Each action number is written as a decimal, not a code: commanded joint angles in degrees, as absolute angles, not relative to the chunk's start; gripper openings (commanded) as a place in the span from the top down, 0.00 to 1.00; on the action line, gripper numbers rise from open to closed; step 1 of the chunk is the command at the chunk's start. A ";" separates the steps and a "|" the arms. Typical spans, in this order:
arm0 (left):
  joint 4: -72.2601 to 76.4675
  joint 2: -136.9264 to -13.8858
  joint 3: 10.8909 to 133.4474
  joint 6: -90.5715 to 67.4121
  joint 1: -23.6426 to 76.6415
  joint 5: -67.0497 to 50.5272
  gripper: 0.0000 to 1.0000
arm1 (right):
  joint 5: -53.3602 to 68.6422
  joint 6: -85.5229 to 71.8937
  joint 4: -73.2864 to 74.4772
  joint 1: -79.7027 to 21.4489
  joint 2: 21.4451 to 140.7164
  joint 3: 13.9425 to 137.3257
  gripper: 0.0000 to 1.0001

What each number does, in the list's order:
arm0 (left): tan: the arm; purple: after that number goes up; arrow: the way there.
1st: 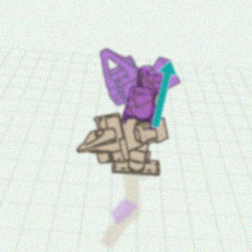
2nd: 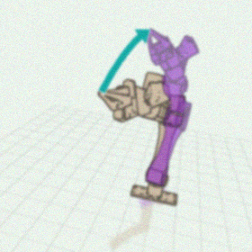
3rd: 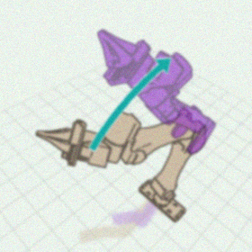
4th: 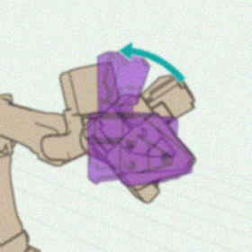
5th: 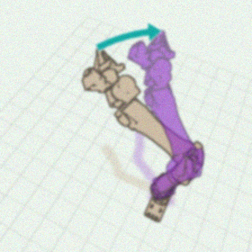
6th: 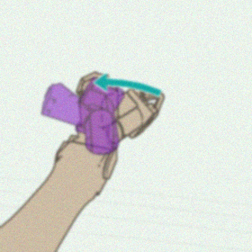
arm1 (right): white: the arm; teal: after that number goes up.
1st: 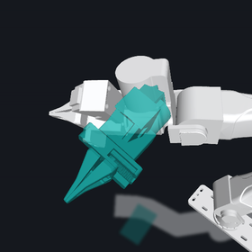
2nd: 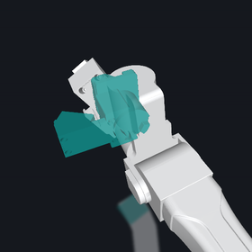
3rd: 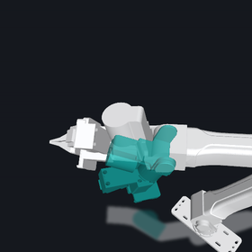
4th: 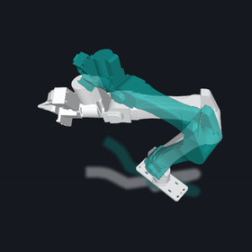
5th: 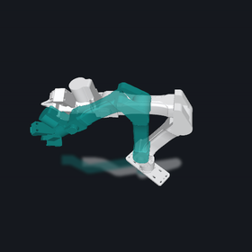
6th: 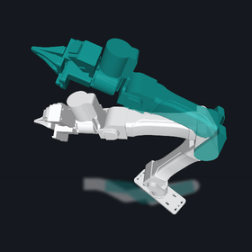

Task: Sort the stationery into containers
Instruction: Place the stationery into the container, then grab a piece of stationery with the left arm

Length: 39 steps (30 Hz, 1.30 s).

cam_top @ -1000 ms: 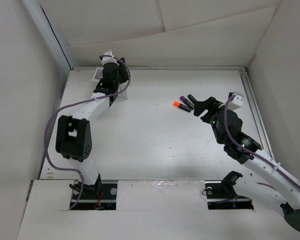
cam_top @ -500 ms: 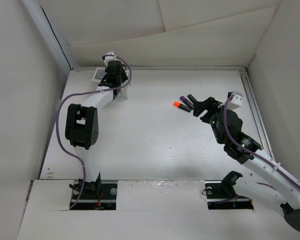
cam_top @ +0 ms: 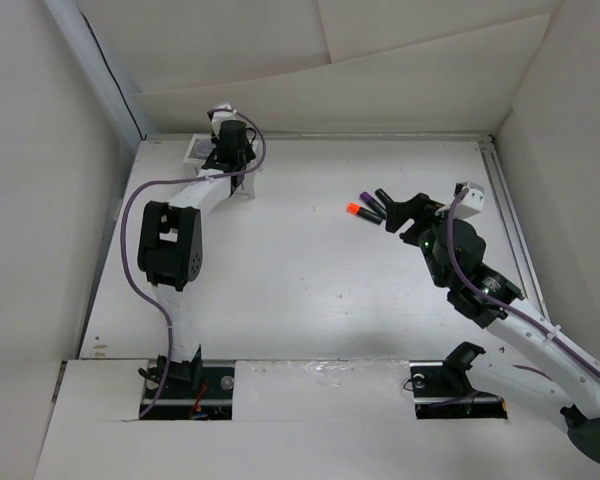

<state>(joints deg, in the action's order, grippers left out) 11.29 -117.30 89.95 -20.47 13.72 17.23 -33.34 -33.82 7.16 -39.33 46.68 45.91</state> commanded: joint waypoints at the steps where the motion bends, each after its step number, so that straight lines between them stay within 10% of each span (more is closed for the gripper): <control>1: 11.51 -117.77 90.62 -19.69 13.27 18.98 0.71 | -32.78 -32.87 4.13 -38.94 46.67 45.26 0.25; 14: 15.03 -110.05 83.67 -20.21 13.79 19.60 0.24 | -31.64 -32.87 3.60 -38.94 47.19 45.26 0.25; 20: 23.36 -100.13 75.42 -17.76 16.52 20.65 0.27 | -31.64 -32.87 3.60 -38.94 47.72 45.26 0.25; 27: 27.42 -96.32 72.51 -12.23 25.39 16.52 0.71 | -32.17 -32.87 3.60 -38.94 47.72 45.26 0.28; 32: 21.55 -102.03 77.16 -10.63 34.44 15.57 0.69 | -33.49 -32.87 3.60 -38.94 47.72 45.26 0.46; 36: 17.15 -108.88 81.29 -15.89 37.79 12.57 0.59 | -35.33 -32.87 3.60 -38.94 46.41 44.21 0.85; 39: 17.39 -112.49 81.83 -22.38 38.94 9.33 0.48 | -35.33 -32.87 3.60 -38.94 45.09 44.21 0.87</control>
